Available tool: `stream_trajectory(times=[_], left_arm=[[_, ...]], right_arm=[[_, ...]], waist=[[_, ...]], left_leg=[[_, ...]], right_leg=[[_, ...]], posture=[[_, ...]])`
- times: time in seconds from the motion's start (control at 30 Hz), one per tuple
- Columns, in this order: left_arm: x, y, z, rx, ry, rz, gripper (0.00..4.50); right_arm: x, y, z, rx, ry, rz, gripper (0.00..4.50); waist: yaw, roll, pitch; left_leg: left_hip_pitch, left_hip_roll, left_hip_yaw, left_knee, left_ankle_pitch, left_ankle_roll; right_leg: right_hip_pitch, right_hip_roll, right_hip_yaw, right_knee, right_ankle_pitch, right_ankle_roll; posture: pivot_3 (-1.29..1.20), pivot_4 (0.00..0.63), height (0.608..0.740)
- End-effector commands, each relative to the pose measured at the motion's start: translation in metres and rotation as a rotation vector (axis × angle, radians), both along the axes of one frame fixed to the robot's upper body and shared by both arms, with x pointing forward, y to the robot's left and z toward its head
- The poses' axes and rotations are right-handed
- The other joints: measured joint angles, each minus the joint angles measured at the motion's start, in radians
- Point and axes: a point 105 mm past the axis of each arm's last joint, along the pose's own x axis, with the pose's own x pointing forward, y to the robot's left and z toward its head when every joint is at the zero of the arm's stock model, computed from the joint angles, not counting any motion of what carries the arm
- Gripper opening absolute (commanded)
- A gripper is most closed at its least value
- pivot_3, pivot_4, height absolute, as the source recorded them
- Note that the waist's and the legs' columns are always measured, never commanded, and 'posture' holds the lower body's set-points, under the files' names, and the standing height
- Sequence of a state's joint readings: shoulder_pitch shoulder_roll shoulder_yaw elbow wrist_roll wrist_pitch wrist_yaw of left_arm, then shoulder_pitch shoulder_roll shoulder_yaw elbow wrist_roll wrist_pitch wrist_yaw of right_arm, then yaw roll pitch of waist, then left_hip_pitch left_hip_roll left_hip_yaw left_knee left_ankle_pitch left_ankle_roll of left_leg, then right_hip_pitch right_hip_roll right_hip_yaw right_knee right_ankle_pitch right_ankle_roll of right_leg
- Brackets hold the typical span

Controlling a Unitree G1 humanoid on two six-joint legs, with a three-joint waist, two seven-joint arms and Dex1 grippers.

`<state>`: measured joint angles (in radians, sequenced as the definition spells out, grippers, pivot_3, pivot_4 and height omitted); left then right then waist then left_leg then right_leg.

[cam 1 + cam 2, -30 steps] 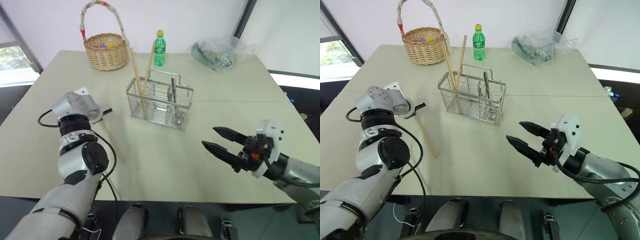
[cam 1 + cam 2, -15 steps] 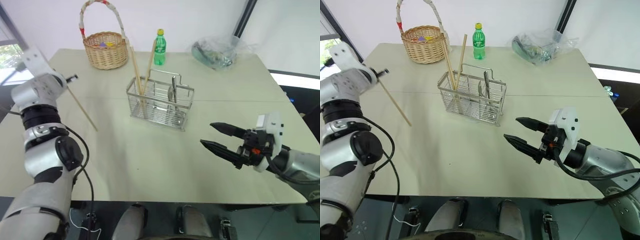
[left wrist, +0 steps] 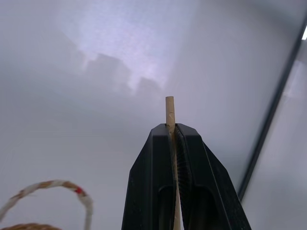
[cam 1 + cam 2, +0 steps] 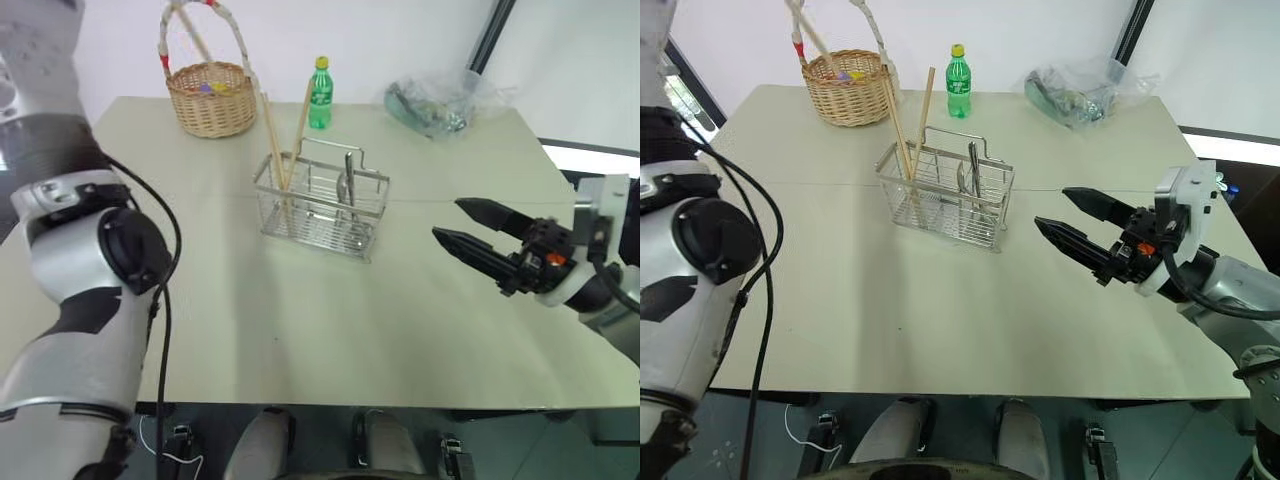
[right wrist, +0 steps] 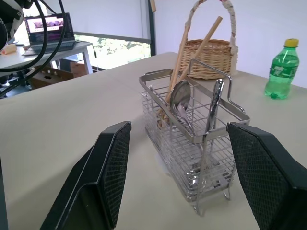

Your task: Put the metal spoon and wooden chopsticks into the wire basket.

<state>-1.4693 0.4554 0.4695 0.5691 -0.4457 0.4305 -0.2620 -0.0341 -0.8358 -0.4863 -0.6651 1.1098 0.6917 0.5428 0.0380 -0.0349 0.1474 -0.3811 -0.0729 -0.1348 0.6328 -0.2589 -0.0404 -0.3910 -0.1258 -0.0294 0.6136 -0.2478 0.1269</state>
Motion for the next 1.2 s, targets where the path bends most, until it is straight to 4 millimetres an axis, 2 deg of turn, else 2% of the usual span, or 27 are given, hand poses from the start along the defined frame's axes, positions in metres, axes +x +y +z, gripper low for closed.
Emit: stream_trajectory(times=[0.03,0.13,0.23,0.43,0.6,0.63,0.7,0.87,0.9,1.0,1.07,1.17,1.2], left_arm=[[-0.004,-0.032,0.004,0.069,-0.065,-0.089,0.03],[0.001,-0.058,-0.009,0.142,-0.057,-0.136,0.03],[0.009,-0.078,-0.032,0.211,-0.018,-0.166,0.03],[0.022,-0.095,-0.066,0.312,0.049,-0.172,0.03],[0.024,-0.111,-0.092,0.339,0.092,-0.238,0.03],[0.023,-0.113,-0.097,0.330,0.095,-0.258,0.71],[0.022,-0.115,-0.108,0.332,0.114,-0.276,1.51],[0.021,-0.108,-0.123,0.314,0.159,-0.280,4.14],[0.020,-0.106,-0.123,0.316,0.163,-0.274,4.45],[0.017,-0.095,-0.119,0.333,0.147,-0.256,4.45],[0.015,-0.080,-0.113,0.385,0.144,-0.230,4.45],[0.006,-0.061,-0.107,0.511,0.119,-0.213,4.45],[0.001,-0.051,-0.107,0.606,0.099,-0.196,4.45]], right_arm=[[-0.005,0.002,0.006,0.002,-0.041,-0.023,3.27],[-0.007,0.004,0.004,0.010,-0.041,-0.038,3.27],[-0.010,0.003,0.004,0.019,-0.044,-0.068,3.27],[-0.012,-0.003,0.003,0.014,-0.044,-0.119,3.27],[-0.009,-0.007,0.003,0.010,-0.045,-0.142,3.27],[-0.009,-0.008,0.003,0.010,-0.045,-0.143,3.27],[-0.008,-0.007,0.003,0.012,-0.044,-0.139,3.27],[-0.006,-0.006,0.003,-0.001,-0.044,-0.124,3.27],[-0.005,-0.007,0.003,-0.004,-0.045,-0.122,3.27],[-0.002,-0.009,0.003,-0.015,-0.045,-0.115,3.27],[0.002,-0.011,0.002,-0.032,-0.045,-0.106,3.27],[0.006,-0.014,0.002,-0.056,-0.046,-0.092,3.27],[0.008,-0.015,0.002,-0.069,-0.048,-0.086,3.27]], waist=[[0.000,0.000,0.000],[0.000,0.000,0.000],[-0.002,0.000,0.000],[0.000,0.000,0.001],[0.000,0.001,0.000],[0.000,0.001,0.000],[0.000,0.001,0.000],[-0.001,0.001,0.000],[-0.001,0.001,0.000],[-0.001,0.001,0.000],[-0.002,0.001,0.000],[-0.011,0.002,0.001],[-0.013,0.002,0.001]], left_leg=[[0.000,0.000,0.000,0.000,0.000,0.000],[0.000,0.001,0.000,0.000,0.000,0.000],[0.000,0.001,0.000,0.000,0.000,0.000],[-0.001,0.001,0.000,0.000,0.000,0.000],[0.000,0.001,0.000,0.000,0.000,0.001],[0.000,0.001,0.000,0.000,0.000,0.001],[0.000,0.001,0.000,0.000,0.000,0.001],[0.000,0.001,-0.001,0.000,0.000,0.001],[0.000,0.001,-0.001,0.000,0.000,0.001],[0.000,0.001,-0.001,0.000,0.000,0.001],[0.000,0.001,-0.001,0.000,0.000,0.001],[0.000,0.000,0.000,0.000,0.000,0.001],[0.000,0.000,0.000,-0.001,0.000,0.001]], right_leg=[[0.000,0.000,0.000,0.000,0.000,0.000],[0.000,0.001,0.000,0.000,0.000,0.000],[0.000,0.001,0.001,0.000,0.000,0.000],[-0.001,0.001,0.002,0.000,0.000,0.000],[0.000,0.002,0.001,0.000,0.000,0.000],[0.001,0.001,0.001,-0.001,0.000,0.000],[0.000,0.001,0.001,-0.001,0.000,0.000],[-0.001,0.002,0.001,0.000,0.000,0.000],[-0.001,0.002,0.001,0.000,0.000,0.000],[0.000,0.002,0.001,0.000,0.000,0.000],[0.000,0.002,0.001,0.000,0.000,0.000],[-0.001,0.003,0.002,0.000,0.000,0.000],[-0.001,0.003,0.001,0.000,0.000,-0.001]], posture=[[0.00,0.150,0.674],[0.00,0.150,0.674],[0.00,0.150,0.674],[0.00,0.150,0.674],[0.00,0.150,0.674],[0.00,0.150,0.674],[0.00,0.150,0.674],[0.00,0.150,0.674],[0.00,0.150,0.674],[0.00,0.150,0.674],[0.00,0.150,0.674],[0.00,0.150,0.674],[0.00,0.150,0.674]])
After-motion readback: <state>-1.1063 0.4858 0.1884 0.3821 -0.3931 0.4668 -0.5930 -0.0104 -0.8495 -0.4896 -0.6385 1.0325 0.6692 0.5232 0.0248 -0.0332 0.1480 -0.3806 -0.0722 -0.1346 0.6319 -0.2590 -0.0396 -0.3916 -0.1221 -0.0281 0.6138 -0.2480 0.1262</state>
